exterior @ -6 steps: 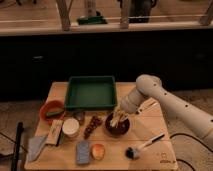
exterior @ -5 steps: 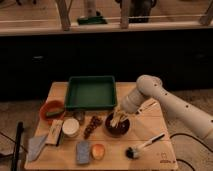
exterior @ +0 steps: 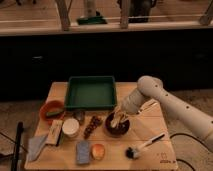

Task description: Place banana in purple bowl

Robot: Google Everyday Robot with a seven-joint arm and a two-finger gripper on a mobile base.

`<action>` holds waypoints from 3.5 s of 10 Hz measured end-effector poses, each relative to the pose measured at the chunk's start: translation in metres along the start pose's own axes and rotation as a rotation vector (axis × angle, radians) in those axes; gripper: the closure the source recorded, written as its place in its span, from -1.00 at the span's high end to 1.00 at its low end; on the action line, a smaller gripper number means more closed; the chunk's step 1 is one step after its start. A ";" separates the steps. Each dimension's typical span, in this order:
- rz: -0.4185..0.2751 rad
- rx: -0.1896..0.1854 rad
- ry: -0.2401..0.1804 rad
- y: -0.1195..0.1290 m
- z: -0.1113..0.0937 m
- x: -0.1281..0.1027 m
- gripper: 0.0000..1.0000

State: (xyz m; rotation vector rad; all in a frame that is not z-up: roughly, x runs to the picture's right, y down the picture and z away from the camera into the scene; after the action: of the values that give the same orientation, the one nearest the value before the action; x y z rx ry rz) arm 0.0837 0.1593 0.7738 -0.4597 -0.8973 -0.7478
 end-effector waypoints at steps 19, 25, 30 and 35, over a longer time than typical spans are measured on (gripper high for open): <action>0.046 -0.035 -0.021 0.008 -0.010 0.012 0.60; 0.041 -0.023 -0.023 0.010 -0.013 0.014 0.60; 0.038 -0.016 -0.017 0.010 -0.015 0.014 0.60; 0.038 -0.016 -0.017 0.009 -0.015 0.014 0.60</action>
State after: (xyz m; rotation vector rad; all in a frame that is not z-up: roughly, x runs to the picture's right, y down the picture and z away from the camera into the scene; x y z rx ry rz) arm 0.1040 0.1507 0.7765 -0.4962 -0.8972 -0.7177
